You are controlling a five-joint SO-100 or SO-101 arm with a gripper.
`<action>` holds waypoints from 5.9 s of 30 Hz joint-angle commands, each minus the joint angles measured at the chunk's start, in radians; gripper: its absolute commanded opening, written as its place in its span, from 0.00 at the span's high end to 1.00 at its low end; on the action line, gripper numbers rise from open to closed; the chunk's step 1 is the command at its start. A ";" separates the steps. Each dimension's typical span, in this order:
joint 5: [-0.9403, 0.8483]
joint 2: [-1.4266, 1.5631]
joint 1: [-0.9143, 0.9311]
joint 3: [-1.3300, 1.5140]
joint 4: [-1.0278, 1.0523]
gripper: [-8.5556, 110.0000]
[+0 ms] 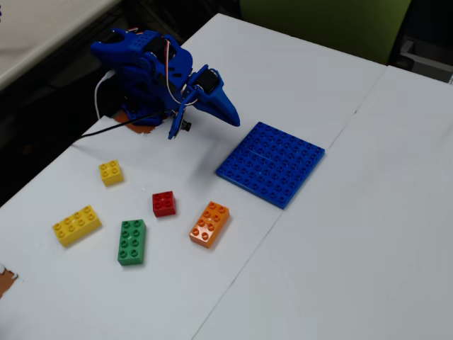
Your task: Pick up the 2x2 yellow block and go up the 8x8 blue block.
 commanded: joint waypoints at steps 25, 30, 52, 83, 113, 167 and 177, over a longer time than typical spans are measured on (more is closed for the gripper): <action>-0.011 0.043 -0.008 0.043 0.003 0.93; -0.011 0.043 -0.008 0.043 0.003 0.93; -0.011 0.044 -0.012 0.043 0.000 0.93; -1.502 -0.850 0.505 -1.181 0.830 0.90; -2.299 -1.173 1.223 -1.321 0.897 0.88; -2.442 -1.620 1.362 -1.203 0.511 0.75; -2.445 -1.654 1.365 -1.203 0.503 0.75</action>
